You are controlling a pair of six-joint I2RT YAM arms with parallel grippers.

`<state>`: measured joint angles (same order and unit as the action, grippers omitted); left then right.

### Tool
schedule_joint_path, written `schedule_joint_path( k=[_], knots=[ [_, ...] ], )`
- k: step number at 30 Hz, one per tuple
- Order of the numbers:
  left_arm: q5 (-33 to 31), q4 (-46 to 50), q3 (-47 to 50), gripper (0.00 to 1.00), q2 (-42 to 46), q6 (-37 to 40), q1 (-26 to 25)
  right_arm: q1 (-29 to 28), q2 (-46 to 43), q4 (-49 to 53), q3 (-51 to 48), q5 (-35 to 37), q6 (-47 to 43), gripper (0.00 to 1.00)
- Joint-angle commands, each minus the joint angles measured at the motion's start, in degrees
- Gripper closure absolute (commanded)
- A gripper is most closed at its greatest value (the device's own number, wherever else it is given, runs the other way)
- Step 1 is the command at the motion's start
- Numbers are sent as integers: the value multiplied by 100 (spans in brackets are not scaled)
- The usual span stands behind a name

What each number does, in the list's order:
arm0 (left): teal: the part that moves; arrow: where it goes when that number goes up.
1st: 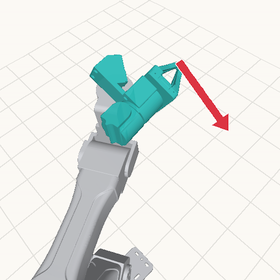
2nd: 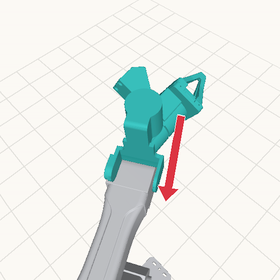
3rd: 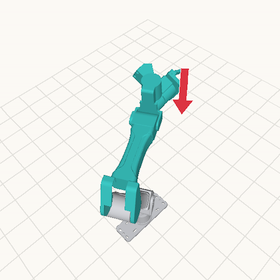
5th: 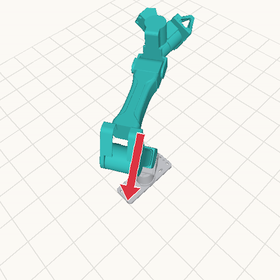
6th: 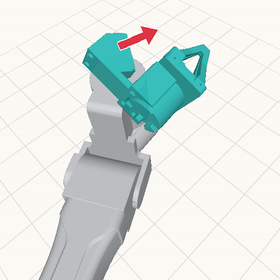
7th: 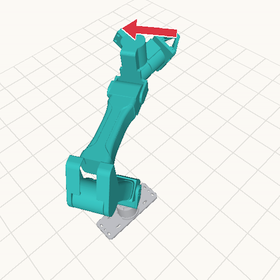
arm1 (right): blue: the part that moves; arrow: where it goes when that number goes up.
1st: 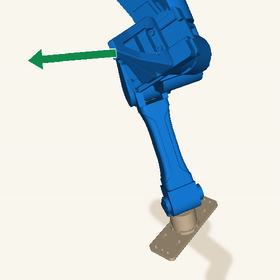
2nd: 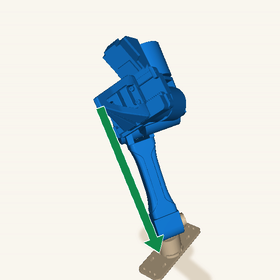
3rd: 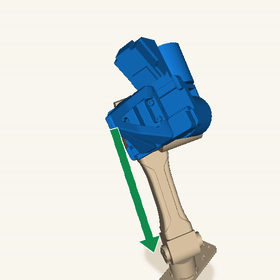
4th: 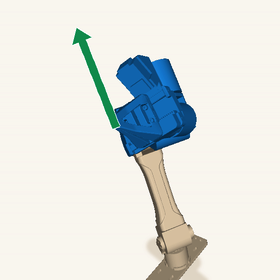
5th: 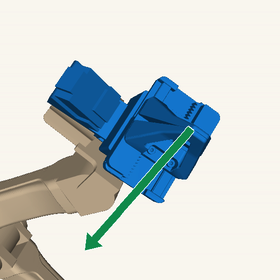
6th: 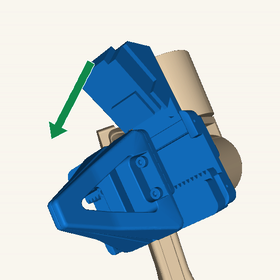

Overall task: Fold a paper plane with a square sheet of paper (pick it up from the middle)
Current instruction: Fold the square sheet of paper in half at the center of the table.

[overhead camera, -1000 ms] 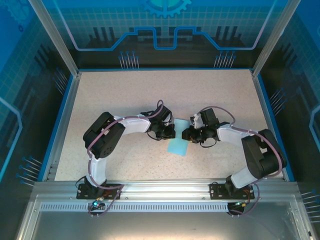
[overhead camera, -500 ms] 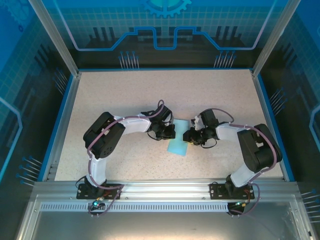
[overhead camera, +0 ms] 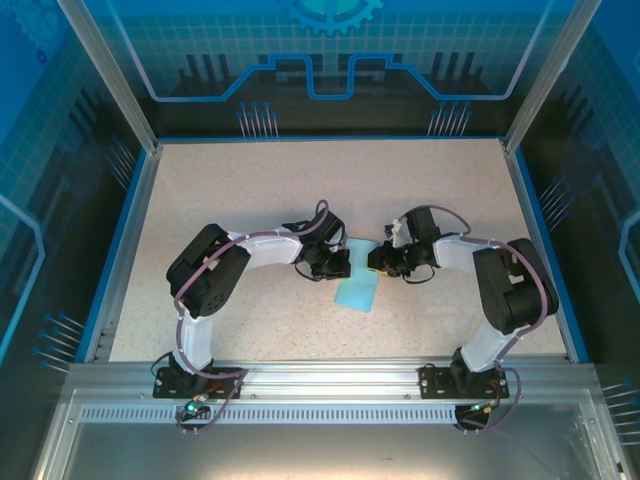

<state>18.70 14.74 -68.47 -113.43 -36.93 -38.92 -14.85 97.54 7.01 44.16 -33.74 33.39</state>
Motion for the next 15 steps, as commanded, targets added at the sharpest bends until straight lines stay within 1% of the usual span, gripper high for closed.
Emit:
schedule_joint_path(
  k=[1,4,6,11,15],
  knots=[
    [-77,358,-59,100,-101,146,-73,54,188,79,68,170,-171,76],
    [-76,371,-53,100,-109,159,-72,68,315,296,84,578,-186,76],
    [-88,387,-51,100,-107,168,-75,57,324,335,64,648,-118,76],
    [-86,420,-52,100,-101,195,-78,50,-227,412,165,465,-16,76],
    [-60,407,-81,100,-92,203,-78,42,-557,533,470,229,-40,75]
  ],
)
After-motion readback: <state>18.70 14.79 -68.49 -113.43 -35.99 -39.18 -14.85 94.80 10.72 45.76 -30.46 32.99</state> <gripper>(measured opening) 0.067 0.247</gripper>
